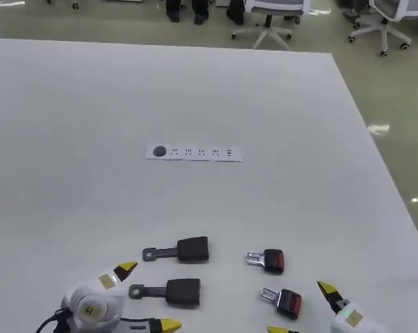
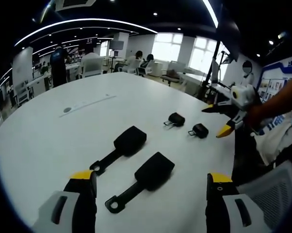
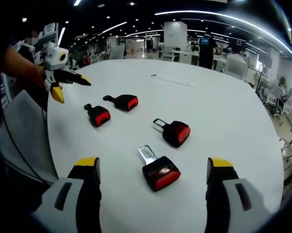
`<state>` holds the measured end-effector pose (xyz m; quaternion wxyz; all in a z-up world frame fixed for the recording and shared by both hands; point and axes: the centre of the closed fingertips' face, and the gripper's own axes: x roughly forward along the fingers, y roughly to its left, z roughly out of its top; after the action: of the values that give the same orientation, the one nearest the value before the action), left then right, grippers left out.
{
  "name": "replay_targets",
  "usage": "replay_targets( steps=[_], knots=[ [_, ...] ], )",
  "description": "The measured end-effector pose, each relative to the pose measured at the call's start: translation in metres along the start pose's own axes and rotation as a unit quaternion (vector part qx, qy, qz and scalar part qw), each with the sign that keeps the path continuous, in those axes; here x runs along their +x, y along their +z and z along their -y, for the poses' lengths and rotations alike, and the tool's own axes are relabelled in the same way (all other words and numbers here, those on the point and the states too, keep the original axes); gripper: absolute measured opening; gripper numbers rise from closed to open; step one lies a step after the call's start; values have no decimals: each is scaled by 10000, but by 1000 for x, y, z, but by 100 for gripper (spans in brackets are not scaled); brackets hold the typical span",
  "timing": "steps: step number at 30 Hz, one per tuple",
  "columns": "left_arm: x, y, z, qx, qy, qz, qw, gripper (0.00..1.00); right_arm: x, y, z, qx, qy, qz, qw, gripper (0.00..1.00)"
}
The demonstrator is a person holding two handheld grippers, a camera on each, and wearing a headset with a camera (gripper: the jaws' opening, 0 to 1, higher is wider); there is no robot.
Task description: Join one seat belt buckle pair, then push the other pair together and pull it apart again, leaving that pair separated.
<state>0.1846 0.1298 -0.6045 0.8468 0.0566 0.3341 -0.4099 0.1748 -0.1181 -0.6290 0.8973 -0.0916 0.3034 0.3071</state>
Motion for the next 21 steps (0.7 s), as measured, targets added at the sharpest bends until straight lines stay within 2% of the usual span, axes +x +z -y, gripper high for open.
replay_targets(
  steps=[3,6,8,12,16,21],
  knots=[
    [7,-4,-1,16,-58,-73,10000,95,5,-2,2,10,35,-42,10000,89],
    [14,-2,-1,21,-120,-124,9998,95,11,-6,5,24,98,-85,9999,89],
    [20,-6,-1,37,-150,-157,9998,95,15,-8,6,43,143,-126,9998,88],
    [32,-8,4,79,-254,-260,9993,94,21,-14,7,64,276,-209,9994,85],
    [39,-8,8,179,-366,-268,9988,91,24,-16,8,33,358,-259,9990,84],
    [49,-9,9,314,-474,-348,9978,88,26,-20,8,33,483,-344,9982,82]
  ],
)
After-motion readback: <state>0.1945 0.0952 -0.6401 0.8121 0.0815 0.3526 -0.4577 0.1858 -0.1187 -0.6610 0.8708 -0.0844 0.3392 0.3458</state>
